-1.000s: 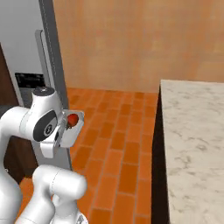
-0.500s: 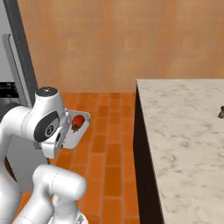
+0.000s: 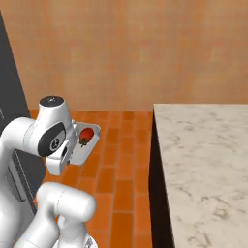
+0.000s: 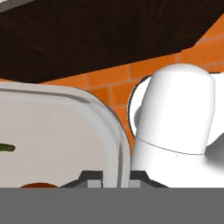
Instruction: Take the meat container that has the fish and place it on the second highest rack of the freezer. Then take the vegetable container that has the tomato and squash and place it on the highest rack of the freezer.
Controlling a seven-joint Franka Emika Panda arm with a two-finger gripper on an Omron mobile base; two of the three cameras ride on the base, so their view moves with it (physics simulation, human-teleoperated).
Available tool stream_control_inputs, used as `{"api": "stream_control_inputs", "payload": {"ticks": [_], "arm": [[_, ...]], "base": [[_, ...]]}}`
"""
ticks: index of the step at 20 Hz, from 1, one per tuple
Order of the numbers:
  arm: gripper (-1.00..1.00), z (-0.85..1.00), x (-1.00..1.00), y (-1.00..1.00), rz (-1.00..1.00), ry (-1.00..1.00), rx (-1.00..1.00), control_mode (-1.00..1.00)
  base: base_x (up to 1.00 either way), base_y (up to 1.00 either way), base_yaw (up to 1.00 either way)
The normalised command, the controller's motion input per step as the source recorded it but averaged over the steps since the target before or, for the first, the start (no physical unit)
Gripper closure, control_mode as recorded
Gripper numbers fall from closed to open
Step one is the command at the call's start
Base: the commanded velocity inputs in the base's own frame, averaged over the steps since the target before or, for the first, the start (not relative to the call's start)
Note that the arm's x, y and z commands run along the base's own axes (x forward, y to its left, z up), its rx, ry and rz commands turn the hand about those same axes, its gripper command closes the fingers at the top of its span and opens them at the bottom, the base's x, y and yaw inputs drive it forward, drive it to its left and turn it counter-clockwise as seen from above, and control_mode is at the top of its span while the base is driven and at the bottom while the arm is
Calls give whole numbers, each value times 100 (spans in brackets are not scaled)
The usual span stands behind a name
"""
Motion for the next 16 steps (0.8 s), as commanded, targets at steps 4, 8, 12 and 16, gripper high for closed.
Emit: {"api": "stream_control_inputs", "payload": {"ticks": [4,8,12,16], "arm": [[100,0,0,0,0,0,0,100],[100,0,0,0,0,0,0,100],[100,0,0,0,0,0,0,100],[100,0,0,0,0,0,0,100]], "base": [[100,-21,9],[100,-12,13],[100,1,19],[100,0,21]]}}
